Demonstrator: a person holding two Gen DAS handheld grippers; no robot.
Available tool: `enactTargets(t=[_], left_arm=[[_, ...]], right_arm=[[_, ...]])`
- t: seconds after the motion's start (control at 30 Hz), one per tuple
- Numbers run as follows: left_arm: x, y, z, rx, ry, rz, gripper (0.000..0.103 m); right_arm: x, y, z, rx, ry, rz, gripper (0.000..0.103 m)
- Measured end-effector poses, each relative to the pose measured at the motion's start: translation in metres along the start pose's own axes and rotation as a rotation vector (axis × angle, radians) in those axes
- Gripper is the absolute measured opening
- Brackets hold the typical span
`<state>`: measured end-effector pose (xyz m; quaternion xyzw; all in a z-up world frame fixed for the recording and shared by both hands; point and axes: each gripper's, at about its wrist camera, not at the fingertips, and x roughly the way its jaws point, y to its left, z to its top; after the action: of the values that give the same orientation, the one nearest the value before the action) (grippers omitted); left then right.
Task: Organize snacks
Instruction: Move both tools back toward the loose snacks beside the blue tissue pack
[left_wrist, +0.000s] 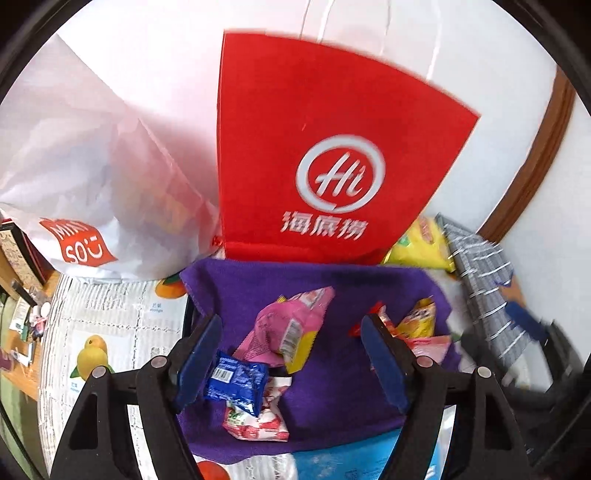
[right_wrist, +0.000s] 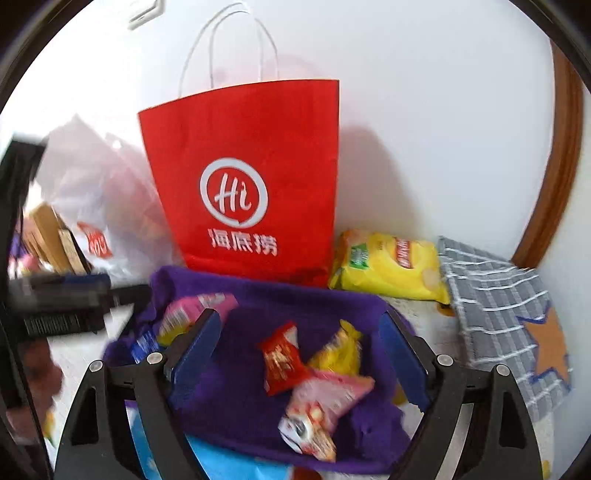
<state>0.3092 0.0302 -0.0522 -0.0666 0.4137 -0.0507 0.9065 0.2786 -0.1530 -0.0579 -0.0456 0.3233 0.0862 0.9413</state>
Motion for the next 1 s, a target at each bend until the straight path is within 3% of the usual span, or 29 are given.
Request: enactTargets(t=[0.2,0.37,0.53,0.7,1.0], left_arm=[[-0.035,-0.017,-0.005,0.053,-0.027,-0.047,0.076],[-0.064,-0.015,-0.032,0.048,-0.042,-0.054,0.076],[-0.083,-0.005,-0.061,0.048,-0.03,-0.05,0.076],[-0.097,0.009,-0.092,0.035,-0.023,-0.028,0.076],[-0.108,0.029,-0.138,0.029,0.008,0.006,0.076]], right_arm=[[-0.031,-0.008,-0.033,0.078,0.066,0.052,0.087],[-0.063,-0.011,-0.062,0.123,0.089,0.1,0.086],[-0.076,0.006,-0.095,0.087,0.113,0.079,0.073],[-0.074,0.017,-0.125,0.08,0.175,0.128,0.064],[-0.04,0.041,-0.158,0.051,0.262,0.164,0.064]])
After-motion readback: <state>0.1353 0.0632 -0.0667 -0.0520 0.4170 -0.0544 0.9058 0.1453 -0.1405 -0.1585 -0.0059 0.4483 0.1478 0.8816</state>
